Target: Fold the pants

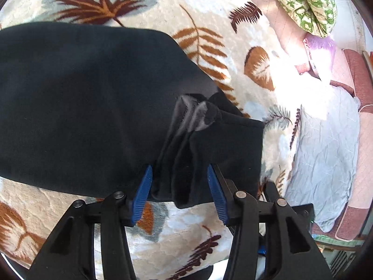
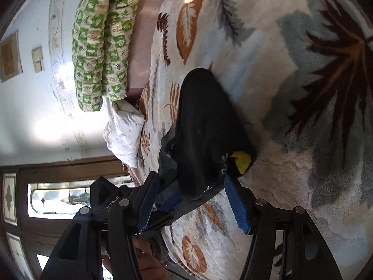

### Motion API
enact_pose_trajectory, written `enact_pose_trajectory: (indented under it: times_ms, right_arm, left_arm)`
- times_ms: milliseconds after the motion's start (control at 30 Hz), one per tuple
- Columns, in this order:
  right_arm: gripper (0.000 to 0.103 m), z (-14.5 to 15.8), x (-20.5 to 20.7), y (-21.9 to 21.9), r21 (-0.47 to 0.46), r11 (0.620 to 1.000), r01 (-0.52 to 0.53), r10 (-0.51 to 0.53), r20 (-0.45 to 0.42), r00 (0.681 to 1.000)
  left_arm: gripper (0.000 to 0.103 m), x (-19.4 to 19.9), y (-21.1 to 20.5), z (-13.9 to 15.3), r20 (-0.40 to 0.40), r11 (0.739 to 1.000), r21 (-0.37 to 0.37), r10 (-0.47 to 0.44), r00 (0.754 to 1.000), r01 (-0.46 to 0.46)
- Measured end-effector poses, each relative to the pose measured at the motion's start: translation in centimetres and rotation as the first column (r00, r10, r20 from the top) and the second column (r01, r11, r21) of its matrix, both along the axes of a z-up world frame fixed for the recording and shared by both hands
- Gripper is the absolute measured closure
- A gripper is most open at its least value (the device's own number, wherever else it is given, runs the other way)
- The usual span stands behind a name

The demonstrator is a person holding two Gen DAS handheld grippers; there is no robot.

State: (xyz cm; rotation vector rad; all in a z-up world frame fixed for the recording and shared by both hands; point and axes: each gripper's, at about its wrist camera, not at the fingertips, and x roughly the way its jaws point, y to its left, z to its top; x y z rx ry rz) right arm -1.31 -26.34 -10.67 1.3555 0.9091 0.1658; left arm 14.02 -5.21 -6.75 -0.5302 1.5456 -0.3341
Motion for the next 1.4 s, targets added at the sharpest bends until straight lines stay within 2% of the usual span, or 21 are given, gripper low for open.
enact_pose_trajectory:
  times_ms: [67,133,200,300,333,367,433,467,500,533,567,667,733,833,900,1000,1100,1200,1300,1400]
  right_arm:
    - [0.042,-0.6,0.0,-0.5,0.008,0.997,0.074,-0.074,-0.001,0.997]
    - [0.050,-1.3,0.0,-1.2,0.044,0.990,0.130,-0.131,0.014,0.991]
    - [0.089,-1.6,-0.3,-2.0,0.071,0.986,0.154,-0.157,0.051,0.986]
    - [0.093,-2.9,-1.5,-3.6,0.028,0.978,0.208,-0.208,0.016,0.978]
    - [0.097,-3.8,-1.6,-4.0,0.030,0.977,0.211,-0.211,0.002,0.977]
    - [0.098,-4.5,-1.7,-4.2,0.050,0.976,0.213,-0.213,0.002,0.977]
    - [0.098,-4.1,-1.4,-4.0,0.005,0.981,0.194,-0.195,0.019,0.981]
    - [0.097,-3.7,-1.2,-3.9,-0.031,0.983,0.181,-0.180,0.021,0.983]
    - [0.092,-3.6,-1.0,-3.9,-0.035,0.984,0.173,-0.173,0.019,0.985]
    - [0.091,-3.6,-1.1,-4.0,-0.014,0.987,0.163,-0.162,0.025,0.986]
    - [0.087,-3.5,-1.3,-4.2,0.012,0.988,0.154,-0.155,0.025,0.988]
    - [0.064,-2.9,-3.4,-4.7,0.081,0.983,0.163,-0.166,0.034,0.985]
    - [0.061,-1.9,-4.8,-4.8,0.062,0.985,0.162,-0.165,0.043,0.985]
    - [0.060,-0.1,-5.4,-3.6,0.000,0.995,0.100,-0.100,0.074,0.992]
    - [0.055,1.3,-4.9,-1.8,-0.067,0.997,0.033,-0.027,0.094,0.995]
    - [0.051,3.4,-3.2,2.5,-0.200,0.976,-0.089,0.113,0.115,0.987]
    - [0.045,4.8,-1.0,8.7,-0.338,0.912,-0.232,0.285,0.118,0.951]
    - [0.042,5.6,1.0,15.8,-0.490,0.798,-0.351,0.450,0.097,0.888]
    - [0.038,6.0,2.6,23.0,-0.650,0.629,-0.426,0.592,0.045,0.805]
    - [0.038,6.1,3.7,29.3,-0.790,0.440,-0.427,0.685,-0.012,0.728]
  left_arm:
    - [0.055,0.0,-0.6,0.3,0.020,1.000,0.015,-0.012,1.000,0.012]
    - [0.055,0.1,-1.3,0.4,0.052,0.997,0.065,-0.034,0.998,0.031]
    - [0.055,0.3,-1.8,-0.2,0.070,0.991,0.130,-0.052,0.996,0.042]
    - [0.055,0.3,-2.8,-0.2,0.103,0.978,0.200,-0.079,0.992,0.057]
    - [0.055,0.1,-3.4,0.0,0.122,0.968,0.239,-0.103,0.987,0.071]
    - [0.055,0.1,-3.9,0.1,0.133,0.959,0.269,-0.124,0.983,0.085]
    - [0.055,0.0,-4.0,0.4,0.139,0.958,0.273,-0.129,0.982,0.087]
    - [0.055,-0.1,-3.5,0.6,0.137,0.965,0.248,-0.123,0.983,0.086]
    - [0.055,-0.2,-2.8,0.9,0.136,0.972,0.220,-0.112,0.984,0.080]
    - [0.055,-0.3,-1.7,1.3,0.137,0.979,0.196,-0.092,0.986,0.064]
    - [0.055,-0.4,-0.6,1.8,0.140,0.983,0.178,-0.066,0.988,0.040]
    - [0.055,-0.8,3.3,3.2,0.154,0.989,0.150,-0.014,0.988,-0.010]
    - [0.055,-1.3,6.2,4.0,0.169,0.988,0.147,0.017,0.985,-0.042]
    - [0.055,-2.2,11.5,5.2,0.196,0.984,0.149,0.072,0.978,-0.102]
    - [0.055,-2.6,15.7,5.8,0.222,0.973,0.175,0.113,0.968,-0.154]
    - [0.055,-3.3,21.2,6.3,0.247,0.946,0.236,0.161,0.955,-0.221]
    - [0.055,-3.7,26.1,5.9,0.248,0.924,0.247,0.232,0.941,-0.293]
    - [0.055,-4.0,30.0,5.2,0.242,0.914,0.225,0.284,0.928,-0.338]
    - [0.055,-4.1,32.0,4.3,0.222,0.914,0.183,0.321,0.921,-0.362]
    - [0.055,-4.1,33.3,3.2,0.193,0.919,0.134,0.343,0.919,-0.371]
